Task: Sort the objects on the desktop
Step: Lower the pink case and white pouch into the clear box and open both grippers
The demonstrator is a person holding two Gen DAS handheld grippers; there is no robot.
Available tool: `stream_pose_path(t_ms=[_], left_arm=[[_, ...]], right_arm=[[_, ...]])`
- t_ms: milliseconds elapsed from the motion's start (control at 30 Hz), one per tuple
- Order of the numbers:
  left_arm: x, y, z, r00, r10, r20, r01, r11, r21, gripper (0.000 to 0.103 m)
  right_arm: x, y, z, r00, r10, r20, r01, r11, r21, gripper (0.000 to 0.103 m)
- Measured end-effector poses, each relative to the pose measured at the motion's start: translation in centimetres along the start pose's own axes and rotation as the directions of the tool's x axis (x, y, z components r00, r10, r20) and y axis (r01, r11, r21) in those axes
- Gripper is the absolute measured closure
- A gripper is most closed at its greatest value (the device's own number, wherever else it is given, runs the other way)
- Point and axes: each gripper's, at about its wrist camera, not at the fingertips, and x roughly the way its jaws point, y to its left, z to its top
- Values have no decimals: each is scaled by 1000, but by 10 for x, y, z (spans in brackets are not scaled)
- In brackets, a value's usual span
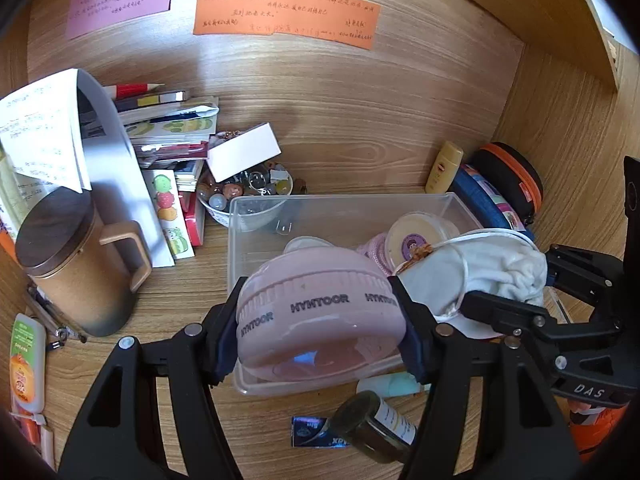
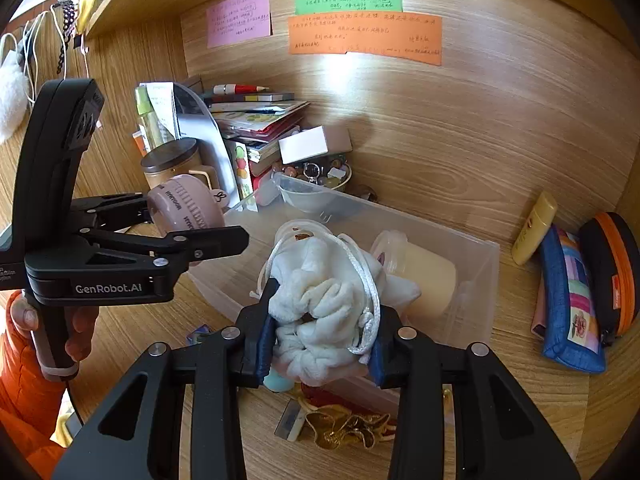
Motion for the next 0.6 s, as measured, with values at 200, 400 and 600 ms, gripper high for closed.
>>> stream_pose_path(t_ms=[200,400,600], left_arm=[[17,1,2,1000,-4,-28,5,1000,7,39],[31,2,1,998,-2,-57,3,1000,7,39],[42,6,-1,997,2,-81,-1,1000,5,39]], right_arm=[[12,0,2,1000,6,-24,-7,1000,-29,69],[22,1,2,999,20,-50,-22,998,-51,69],[33,0,0,997,28,-78,-33,998,-58,69]])
